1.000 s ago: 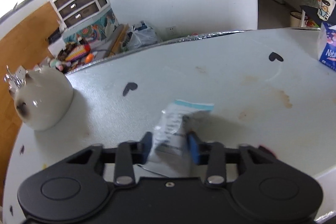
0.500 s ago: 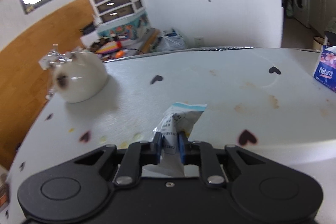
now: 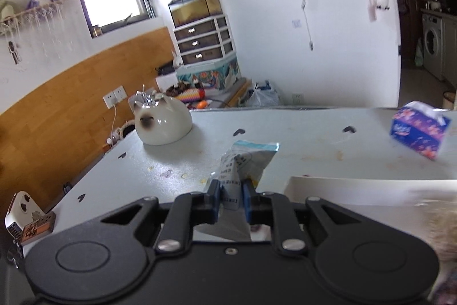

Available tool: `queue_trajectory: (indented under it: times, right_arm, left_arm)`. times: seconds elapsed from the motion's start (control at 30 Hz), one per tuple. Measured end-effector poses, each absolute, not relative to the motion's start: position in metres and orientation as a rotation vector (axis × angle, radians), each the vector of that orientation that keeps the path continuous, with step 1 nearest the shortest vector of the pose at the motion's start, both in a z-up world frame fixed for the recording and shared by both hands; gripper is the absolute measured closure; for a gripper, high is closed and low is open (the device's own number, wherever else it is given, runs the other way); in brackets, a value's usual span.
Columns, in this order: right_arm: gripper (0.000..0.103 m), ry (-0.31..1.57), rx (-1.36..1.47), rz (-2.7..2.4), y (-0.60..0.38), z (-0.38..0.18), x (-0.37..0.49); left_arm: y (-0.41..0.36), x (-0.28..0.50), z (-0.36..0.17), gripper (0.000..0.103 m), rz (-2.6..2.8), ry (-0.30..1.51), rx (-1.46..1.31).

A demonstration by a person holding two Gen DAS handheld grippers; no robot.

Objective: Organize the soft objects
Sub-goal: 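Lower the blue packet into the box while the right tool lowers the white packet in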

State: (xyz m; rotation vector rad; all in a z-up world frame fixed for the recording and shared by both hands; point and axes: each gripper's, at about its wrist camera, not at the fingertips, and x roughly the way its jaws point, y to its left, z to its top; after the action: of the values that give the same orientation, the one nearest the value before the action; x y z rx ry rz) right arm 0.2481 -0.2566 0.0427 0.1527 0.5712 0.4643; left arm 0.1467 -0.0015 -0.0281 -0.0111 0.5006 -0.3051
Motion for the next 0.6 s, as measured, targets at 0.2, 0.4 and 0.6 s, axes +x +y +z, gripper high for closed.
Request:
queue_trajectory:
  times: [0.2,0.4,0.6]
  right_arm:
    - [0.086,0.515,0.159,0.411,-0.306,0.058,0.212]
    - [0.086,0.493,0.166,0.332,-0.350,0.060,0.193]
    - [0.085,0.495,0.193,0.239,-0.388,0.052,0.187]
  left_arm:
    - [-0.024,0.143,-0.003,0.057,-0.347,0.450,-0.017]
    - [-0.052,0.147,0.014,0.057,-0.409,0.434,-0.034]
    - [-0.083,0.167,0.024,0.057,-0.470,0.451,-0.055]
